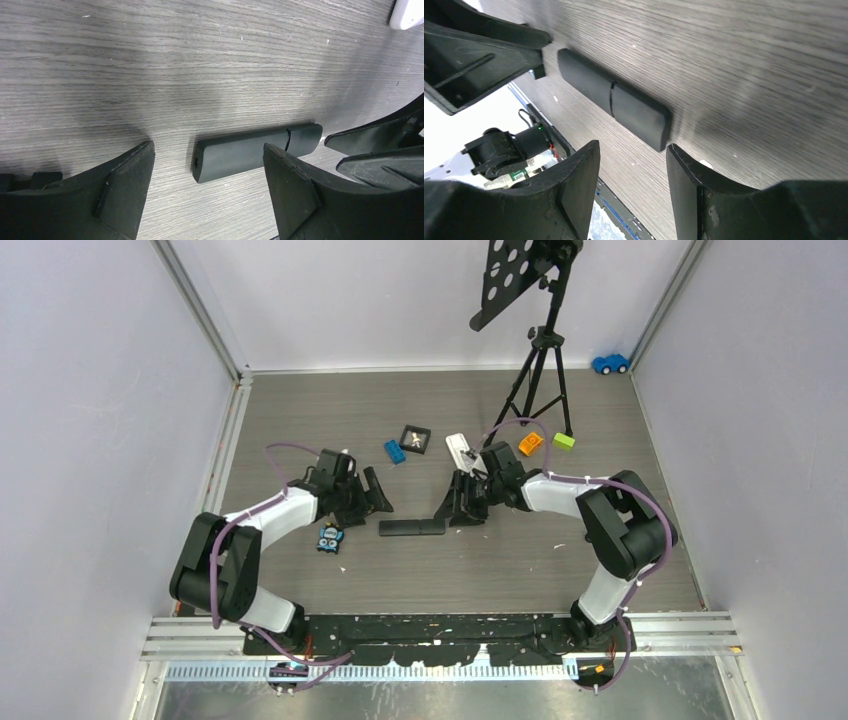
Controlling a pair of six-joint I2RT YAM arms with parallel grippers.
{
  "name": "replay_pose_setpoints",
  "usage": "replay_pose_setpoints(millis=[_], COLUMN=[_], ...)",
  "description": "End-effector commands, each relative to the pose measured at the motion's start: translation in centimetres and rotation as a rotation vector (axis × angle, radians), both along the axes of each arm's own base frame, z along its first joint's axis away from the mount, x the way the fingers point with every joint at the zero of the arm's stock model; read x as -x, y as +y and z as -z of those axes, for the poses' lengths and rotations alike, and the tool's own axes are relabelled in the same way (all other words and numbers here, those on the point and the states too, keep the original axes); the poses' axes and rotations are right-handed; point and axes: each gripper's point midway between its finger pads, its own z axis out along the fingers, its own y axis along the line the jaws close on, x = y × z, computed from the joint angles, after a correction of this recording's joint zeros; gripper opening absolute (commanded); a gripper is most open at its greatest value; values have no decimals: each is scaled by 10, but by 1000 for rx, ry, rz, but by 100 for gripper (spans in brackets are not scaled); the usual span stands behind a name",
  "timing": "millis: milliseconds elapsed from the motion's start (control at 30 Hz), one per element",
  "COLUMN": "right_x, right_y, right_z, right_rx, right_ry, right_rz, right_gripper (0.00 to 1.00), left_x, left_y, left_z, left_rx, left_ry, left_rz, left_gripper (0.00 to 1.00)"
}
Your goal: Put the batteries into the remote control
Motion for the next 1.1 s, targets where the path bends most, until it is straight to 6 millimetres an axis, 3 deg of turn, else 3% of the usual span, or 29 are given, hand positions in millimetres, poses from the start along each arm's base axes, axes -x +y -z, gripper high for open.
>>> replay_pose_setpoints(millis=[0, 367, 933, 1067], right_x=[-5, -3, -5, -5], right_y=[-3, 7, 1, 2], right_z=[-4, 5, 12, 18], right_rx=[48, 85, 202, 227], right_ry=[-40, -49, -92, -108], right_rz=[-5, -40, -32, -50], right_gripper=[56, 37, 40, 36], left_x=[-6, 12, 20, 23], left_y=[1, 7, 3, 4], left_z=[-17, -18, 0, 4], left_rx=[-7, -10, 13, 14], left_ry=[-59, -43, -1, 10], left_rz=[7, 13, 23, 11], left_gripper=[81, 66, 62, 58])
